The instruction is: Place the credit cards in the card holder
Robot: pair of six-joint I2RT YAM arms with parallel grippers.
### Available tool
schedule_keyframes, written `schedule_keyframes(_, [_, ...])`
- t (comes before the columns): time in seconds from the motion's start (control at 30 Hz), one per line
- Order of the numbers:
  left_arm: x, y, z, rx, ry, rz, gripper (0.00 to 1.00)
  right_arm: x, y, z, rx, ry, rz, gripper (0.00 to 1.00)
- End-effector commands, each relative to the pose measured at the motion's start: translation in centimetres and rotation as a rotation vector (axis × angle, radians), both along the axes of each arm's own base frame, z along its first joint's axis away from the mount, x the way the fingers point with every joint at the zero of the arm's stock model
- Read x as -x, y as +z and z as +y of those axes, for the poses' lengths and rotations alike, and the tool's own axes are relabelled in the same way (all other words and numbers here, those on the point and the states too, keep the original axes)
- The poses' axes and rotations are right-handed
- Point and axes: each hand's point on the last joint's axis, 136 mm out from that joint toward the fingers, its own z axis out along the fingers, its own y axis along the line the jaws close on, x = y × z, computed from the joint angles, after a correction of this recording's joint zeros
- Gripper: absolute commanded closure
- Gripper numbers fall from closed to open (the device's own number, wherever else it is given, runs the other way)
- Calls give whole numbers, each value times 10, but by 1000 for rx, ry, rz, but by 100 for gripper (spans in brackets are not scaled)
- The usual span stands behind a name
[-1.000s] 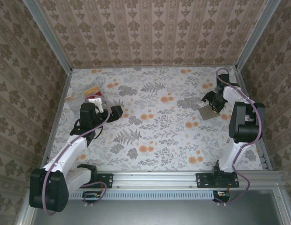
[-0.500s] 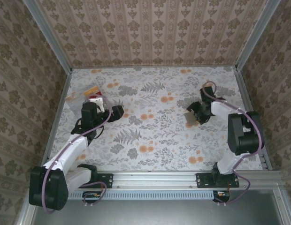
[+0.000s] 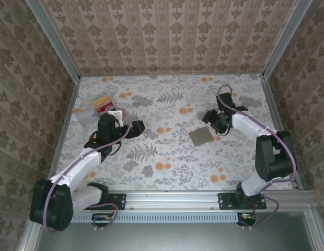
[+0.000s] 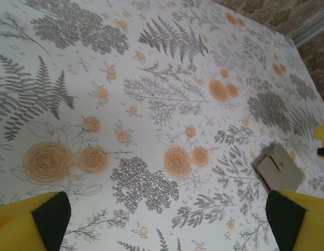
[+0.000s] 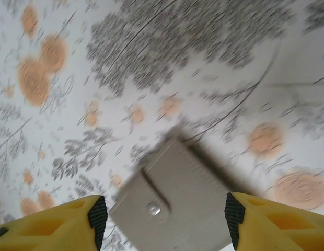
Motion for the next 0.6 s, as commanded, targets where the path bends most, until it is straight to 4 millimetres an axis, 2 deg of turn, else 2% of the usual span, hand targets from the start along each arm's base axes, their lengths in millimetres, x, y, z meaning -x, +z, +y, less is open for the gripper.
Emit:
schedule_keyframes(0.0, [-7, 15, -11, 22, -4, -27, 0, 2, -16, -8, 28, 96, 62, 38])
schedule_keyframes(0.1, [-8, 12, -17, 15, -17, -22, 0, 9, -28, -8, 23, 107, 125, 40])
schedule_keyframes(0.17, [-8, 11, -20, 11, -25, -20, 0, 11, -28, 0, -12, 121, 123, 43])
schedule_keyframes(0.3, [-10, 9, -25, 6, -32, -16, 0, 25, -33, 7, -37, 118, 139, 42])
schedule_keyframes(0.57, [-12, 5, -33, 6, -50, -4, 0, 41, -47, 25, -137, 161, 131, 42])
